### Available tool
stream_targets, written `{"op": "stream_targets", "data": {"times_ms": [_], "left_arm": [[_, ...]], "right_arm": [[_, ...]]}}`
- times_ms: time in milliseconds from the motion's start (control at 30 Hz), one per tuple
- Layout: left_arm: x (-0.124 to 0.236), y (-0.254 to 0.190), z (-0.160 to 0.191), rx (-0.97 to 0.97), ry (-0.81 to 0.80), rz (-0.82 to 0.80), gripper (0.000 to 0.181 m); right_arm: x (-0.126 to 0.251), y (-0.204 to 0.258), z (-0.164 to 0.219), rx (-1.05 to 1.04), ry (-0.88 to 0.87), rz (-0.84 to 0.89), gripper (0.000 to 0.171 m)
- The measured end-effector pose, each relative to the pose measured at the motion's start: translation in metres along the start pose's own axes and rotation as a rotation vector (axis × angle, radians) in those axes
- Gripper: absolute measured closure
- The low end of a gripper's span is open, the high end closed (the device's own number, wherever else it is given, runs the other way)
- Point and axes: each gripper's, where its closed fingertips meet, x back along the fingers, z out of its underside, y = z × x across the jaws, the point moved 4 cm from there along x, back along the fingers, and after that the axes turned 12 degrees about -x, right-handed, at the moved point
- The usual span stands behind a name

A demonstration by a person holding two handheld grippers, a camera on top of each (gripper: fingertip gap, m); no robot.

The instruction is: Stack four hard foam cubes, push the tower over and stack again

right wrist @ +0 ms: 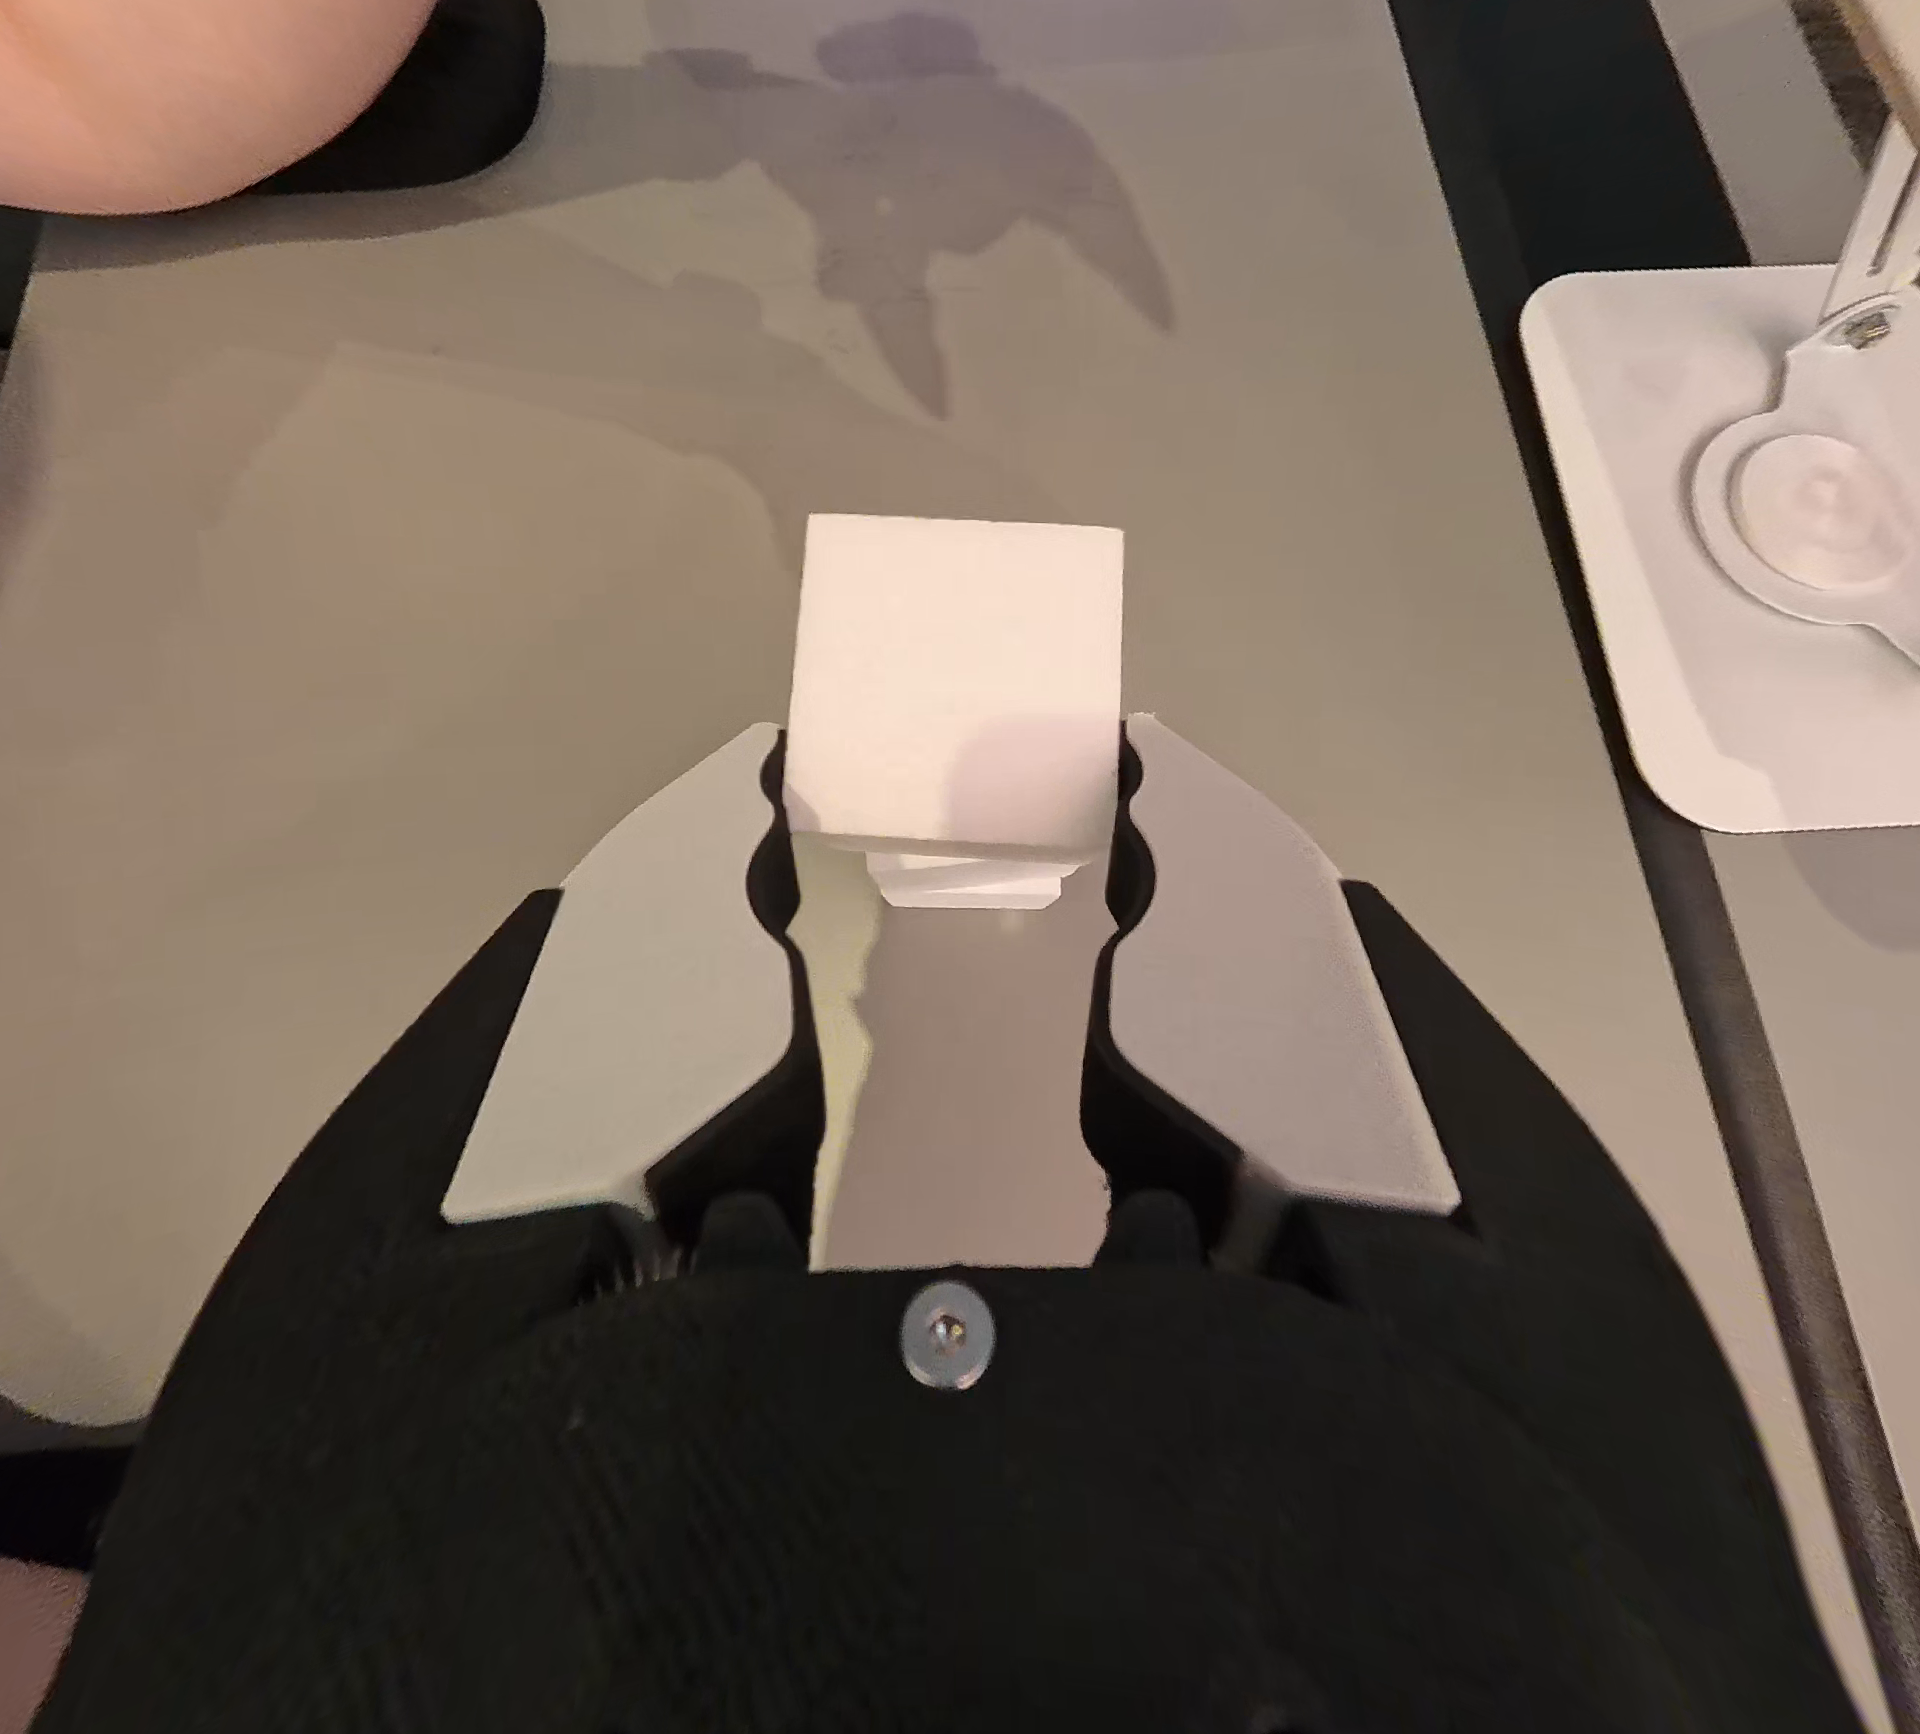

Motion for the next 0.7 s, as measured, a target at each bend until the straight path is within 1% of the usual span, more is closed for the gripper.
{"op": "stream_targets", "data": {"times_ms": [167,233,267,333,433,467,533,600,700], "left_arm": [[-0.006,-0.003,0.004,0.000,0.024,0.020,0.097],[-0.007,-0.003,0.005,0.004,0.028,0.019,0.096],[-0.006,-0.003,0.005,0.007,0.023,0.018,0.096],[-0.005,-0.003,0.004,0.014,0.014,0.020,0.096],[-0.001,-0.002,0.004,0.012,0.017,0.015,0.096],[-0.001,-0.001,0.006,0.012,0.021,0.014,0.097],[-0.002,0.002,0.009,0.023,0.024,0.012,0.096],[-0.005,0.002,0.011,0.057,0.011,0.025,0.097],[-0.008,0.000,0.014,0.057,0.030,0.028,0.097]], "right_arm": [[-0.002,-0.003,-0.001,-0.004,-0.002,0.019,0.112],[0.000,-0.002,-0.003,-0.007,-0.016,0.020,0.101],[0.004,0.001,-0.005,-0.010,-0.033,0.007,0.099],[0.020,0.006,-0.008,-0.009,-0.087,0.019,0.099],[0.057,0.015,-0.007,-0.018,-0.173,0.098,0.098],[0.069,0.017,-0.006,-0.020,-0.211,0.143,0.098],[0.087,0.009,-0.002,-0.035,-0.261,0.302,0.099],[0.085,0.005,0.003,-0.045,-0.251,0.375,0.098],[0.060,0.009,0.000,-0.094,-0.309,0.313,0.089]]}}
